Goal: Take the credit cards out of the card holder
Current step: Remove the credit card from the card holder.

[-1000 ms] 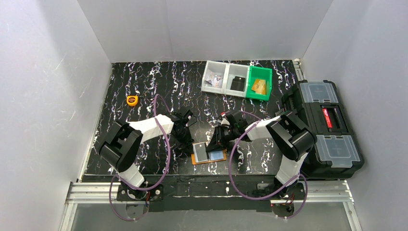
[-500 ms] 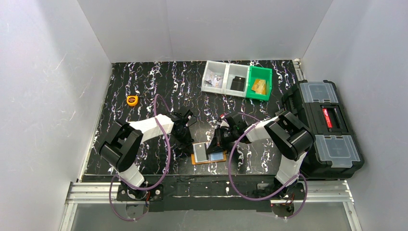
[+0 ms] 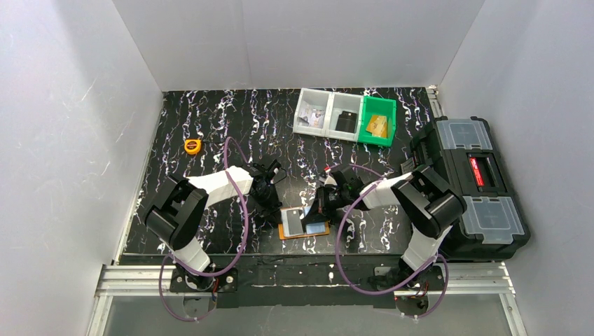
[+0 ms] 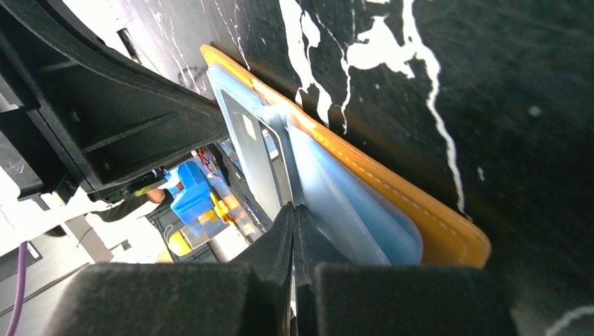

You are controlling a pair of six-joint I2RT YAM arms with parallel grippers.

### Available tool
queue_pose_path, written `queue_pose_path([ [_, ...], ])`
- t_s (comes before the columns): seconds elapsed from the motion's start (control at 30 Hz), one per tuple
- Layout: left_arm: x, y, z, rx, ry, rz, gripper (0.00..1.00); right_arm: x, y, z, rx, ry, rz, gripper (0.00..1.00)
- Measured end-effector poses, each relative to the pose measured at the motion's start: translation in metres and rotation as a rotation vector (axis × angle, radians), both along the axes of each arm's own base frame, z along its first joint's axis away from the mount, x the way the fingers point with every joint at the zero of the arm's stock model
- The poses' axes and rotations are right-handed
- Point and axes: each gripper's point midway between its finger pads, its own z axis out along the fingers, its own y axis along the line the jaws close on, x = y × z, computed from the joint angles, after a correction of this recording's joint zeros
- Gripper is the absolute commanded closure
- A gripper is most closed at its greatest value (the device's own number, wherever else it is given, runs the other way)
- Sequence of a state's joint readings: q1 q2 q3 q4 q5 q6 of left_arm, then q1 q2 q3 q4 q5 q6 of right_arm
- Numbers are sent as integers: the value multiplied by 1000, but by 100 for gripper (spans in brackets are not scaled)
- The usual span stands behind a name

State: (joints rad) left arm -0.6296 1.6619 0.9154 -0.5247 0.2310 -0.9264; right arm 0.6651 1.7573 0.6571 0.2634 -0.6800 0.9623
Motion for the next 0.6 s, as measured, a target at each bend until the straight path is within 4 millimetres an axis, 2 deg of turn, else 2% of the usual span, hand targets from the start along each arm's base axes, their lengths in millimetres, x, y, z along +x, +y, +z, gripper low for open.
queue_pose_path([
  [0.43, 0, 0, 0, 1, 0, -3, 100, 3, -16, 0, -51, -9, -39, 98],
  [0.6, 0, 0, 0, 0, 0, -4, 100, 3, -17, 1, -47, -9, -35, 72],
])
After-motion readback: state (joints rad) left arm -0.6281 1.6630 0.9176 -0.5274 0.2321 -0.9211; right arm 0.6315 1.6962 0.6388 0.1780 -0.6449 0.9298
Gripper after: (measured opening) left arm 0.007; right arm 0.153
